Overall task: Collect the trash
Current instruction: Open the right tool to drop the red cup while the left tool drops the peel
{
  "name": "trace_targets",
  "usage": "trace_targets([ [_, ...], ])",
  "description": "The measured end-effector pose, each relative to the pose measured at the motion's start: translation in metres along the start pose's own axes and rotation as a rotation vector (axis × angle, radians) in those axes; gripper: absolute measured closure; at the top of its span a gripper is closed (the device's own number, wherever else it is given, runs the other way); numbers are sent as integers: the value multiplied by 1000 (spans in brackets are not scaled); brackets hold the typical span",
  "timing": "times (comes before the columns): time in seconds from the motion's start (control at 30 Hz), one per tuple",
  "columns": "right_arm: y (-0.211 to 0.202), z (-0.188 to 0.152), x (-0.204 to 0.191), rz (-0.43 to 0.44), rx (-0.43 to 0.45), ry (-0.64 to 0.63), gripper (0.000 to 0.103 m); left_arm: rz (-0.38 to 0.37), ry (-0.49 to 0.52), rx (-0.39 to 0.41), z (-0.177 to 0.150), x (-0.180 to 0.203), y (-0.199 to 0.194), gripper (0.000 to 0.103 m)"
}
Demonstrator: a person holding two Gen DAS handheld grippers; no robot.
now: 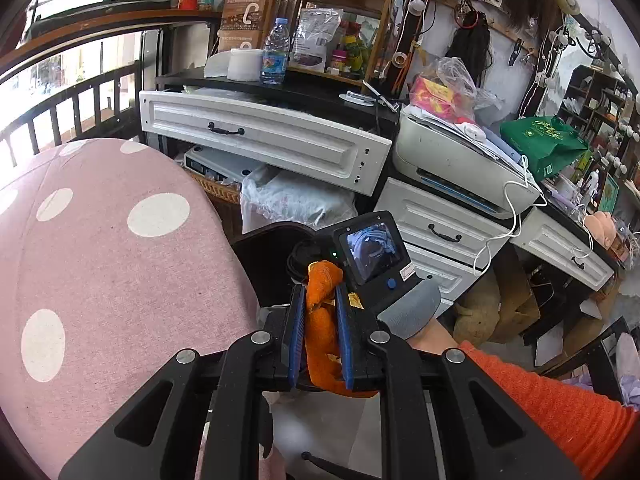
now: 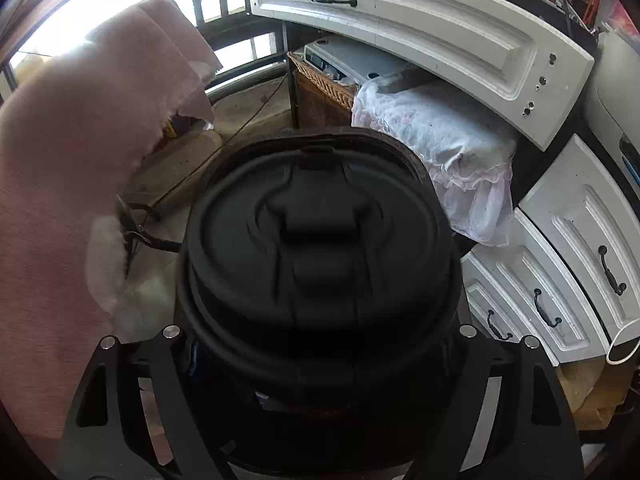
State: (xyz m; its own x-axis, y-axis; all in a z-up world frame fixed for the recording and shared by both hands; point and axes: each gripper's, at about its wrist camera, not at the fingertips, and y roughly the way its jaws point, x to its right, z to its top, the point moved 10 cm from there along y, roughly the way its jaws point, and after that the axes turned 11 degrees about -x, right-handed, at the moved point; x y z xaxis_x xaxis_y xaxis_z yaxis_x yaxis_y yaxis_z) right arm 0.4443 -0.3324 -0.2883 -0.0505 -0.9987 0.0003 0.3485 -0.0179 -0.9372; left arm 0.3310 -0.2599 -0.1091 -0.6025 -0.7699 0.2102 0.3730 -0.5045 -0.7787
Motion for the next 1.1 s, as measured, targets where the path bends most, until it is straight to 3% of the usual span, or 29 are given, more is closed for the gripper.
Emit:
trace_targets([
  [0.1,11,-6,6,-41,-44,9,20,-3,5,-15,-1,3,6,87],
  [0.33,4,-18,15,-62,-23,-15,11,-11,18,-46,-3,11,21,87],
  [0.73,-74,-60,58,-73,127,75,11,3,39,-138,-7,31,76,87],
  [1.1,-121,-126,113,-98,168,197,11,90,30,-247,-15,31,144,87],
])
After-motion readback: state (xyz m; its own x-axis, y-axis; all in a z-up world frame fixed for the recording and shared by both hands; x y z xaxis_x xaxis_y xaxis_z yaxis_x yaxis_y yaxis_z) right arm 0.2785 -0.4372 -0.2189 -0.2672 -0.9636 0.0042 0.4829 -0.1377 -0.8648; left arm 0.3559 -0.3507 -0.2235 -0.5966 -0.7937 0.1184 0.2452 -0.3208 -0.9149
